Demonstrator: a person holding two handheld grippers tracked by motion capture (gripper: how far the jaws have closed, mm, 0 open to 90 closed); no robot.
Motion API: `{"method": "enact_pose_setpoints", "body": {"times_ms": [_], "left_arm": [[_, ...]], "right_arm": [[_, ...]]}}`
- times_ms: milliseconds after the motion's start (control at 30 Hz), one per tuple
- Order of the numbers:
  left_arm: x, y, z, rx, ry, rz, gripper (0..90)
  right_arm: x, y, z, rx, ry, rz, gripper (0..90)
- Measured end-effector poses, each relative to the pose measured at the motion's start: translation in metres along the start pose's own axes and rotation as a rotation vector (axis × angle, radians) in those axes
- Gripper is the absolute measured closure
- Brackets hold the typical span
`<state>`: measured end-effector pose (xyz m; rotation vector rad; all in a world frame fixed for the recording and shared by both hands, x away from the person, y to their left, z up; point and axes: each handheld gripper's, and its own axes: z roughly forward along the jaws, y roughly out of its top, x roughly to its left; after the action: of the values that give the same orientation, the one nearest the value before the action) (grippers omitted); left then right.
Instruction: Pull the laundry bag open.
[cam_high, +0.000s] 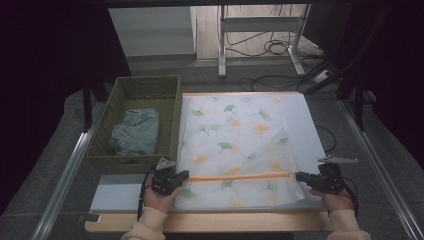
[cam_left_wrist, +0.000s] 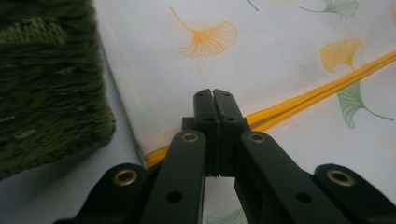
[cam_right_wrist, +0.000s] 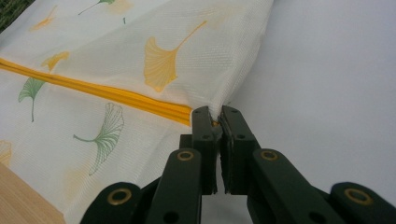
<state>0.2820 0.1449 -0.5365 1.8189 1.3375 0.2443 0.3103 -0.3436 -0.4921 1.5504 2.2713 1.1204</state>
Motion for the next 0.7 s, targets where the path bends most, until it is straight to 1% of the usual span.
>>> {"method": "enact_pose_setpoints", "body": {"times_ms": [100, 200, 400, 533, 600, 700], "left_arm": [[0.002, 0.000, -0.003, -0.006, 0.002, -0.002, 90.0], [0.004, 0.000, -0.006, -0.006, 0.013, 0.010, 90.0], [0.012, -0.002, -0.010, -0.004, 0.021, -0.013, 90.0], [0.014, -0.003, -0.013, -0.005, 0.029, -0.006, 90.0], [0.017, -0.004, -0.015, -0.004, 0.037, -0.011, 90.0], [0.021, -0.006, -0.017, 0.003, 0.032, -0.021, 90.0]], "right_arm": [[0.000, 0.000, 0.000, 0.001, -0.001, 0.000, 85.3], [0.000, 0.000, 0.000, -0.002, -0.001, 0.001, 85.4], [-0.001, 0.000, 0.000, -0.001, -0.003, 0.000, 85.4], [-0.001, 0.000, 0.000, -0.002, -0.001, -0.002, 85.4], [-0.001, -0.001, 0.001, -0.001, -0.002, -0.002, 85.4], [-0.001, -0.001, 0.000, -0.002, 0.002, -0.002, 85.3]]}}
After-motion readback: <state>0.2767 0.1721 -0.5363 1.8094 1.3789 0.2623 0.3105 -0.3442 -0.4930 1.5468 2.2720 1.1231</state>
